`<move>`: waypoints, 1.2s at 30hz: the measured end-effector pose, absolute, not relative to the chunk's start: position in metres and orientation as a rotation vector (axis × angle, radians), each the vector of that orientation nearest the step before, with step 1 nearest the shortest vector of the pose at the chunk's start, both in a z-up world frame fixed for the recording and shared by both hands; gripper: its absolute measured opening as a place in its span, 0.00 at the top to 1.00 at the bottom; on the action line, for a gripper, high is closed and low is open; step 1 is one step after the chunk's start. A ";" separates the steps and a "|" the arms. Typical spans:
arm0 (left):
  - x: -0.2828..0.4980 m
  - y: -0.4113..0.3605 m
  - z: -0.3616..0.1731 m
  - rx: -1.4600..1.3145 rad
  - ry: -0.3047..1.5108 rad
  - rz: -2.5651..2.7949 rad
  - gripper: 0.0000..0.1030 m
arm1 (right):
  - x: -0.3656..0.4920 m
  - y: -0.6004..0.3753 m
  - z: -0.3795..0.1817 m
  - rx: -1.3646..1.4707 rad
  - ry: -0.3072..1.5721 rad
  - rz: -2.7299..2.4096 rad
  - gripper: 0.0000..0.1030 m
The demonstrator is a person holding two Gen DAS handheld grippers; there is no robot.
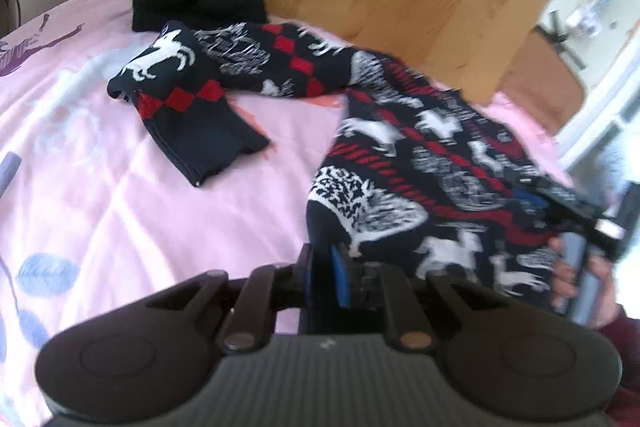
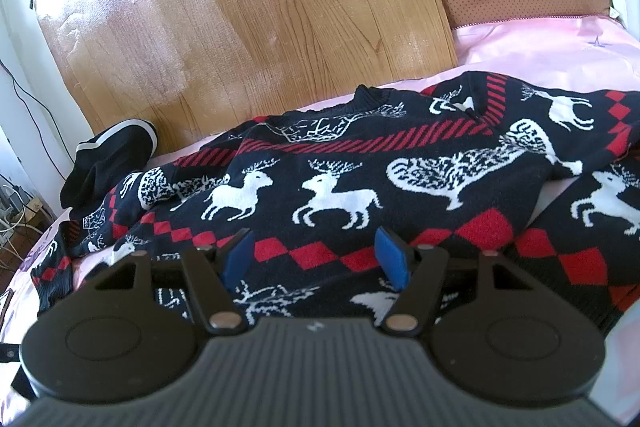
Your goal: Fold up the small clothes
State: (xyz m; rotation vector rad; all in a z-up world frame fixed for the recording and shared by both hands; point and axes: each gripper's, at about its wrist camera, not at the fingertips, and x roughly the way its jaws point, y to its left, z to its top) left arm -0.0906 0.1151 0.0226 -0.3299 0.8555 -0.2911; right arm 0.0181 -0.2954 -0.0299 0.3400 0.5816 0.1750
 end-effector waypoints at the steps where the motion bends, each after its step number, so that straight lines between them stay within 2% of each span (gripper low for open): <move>1: -0.096 0.117 0.026 -0.331 0.842 -0.296 0.90 | 0.018 -0.296 -0.030 0.340 0.582 0.175 0.33; 5: -0.095 0.122 0.018 -0.331 0.879 -0.257 0.90 | 0.018 -0.295 -0.030 0.340 0.582 0.175 0.33; 8: -0.089 0.123 0.010 -0.352 0.903 -0.240 0.85 | 0.018 -0.295 -0.030 0.341 0.582 0.175 0.33; 9: -0.088 0.122 0.011 -0.357 0.901 -0.250 0.78 | 0.018 -0.295 -0.030 0.341 0.582 0.175 0.33; 10: -0.088 0.121 0.011 -0.355 0.895 -0.258 0.66 | 0.018 -0.295 -0.030 0.341 0.582 0.174 0.33; 11: -0.088 0.120 0.012 -0.353 0.886 -0.268 0.59 | 0.018 -0.295 -0.030 0.342 0.582 0.174 0.33; 12: -0.089 0.117 0.013 -0.347 0.879 -0.279 0.46 | 0.018 -0.296 -0.030 0.343 0.582 0.175 0.33; 13: -0.090 0.115 0.013 -0.336 0.873 -0.284 0.38 | 0.018 -0.296 -0.030 0.344 0.582 0.175 0.33; 17: -0.088 0.105 0.012 -0.322 0.859 -0.299 0.22 | 0.017 -0.296 -0.030 0.344 0.581 0.174 0.33; 25: -0.076 0.098 0.009 -0.383 0.843 -0.327 0.16 | 0.016 -0.298 -0.030 0.353 0.578 0.174 0.33; 36: -0.075 0.098 0.008 -0.371 0.828 -0.336 0.15 | 0.017 -0.299 -0.030 0.357 0.578 0.176 0.33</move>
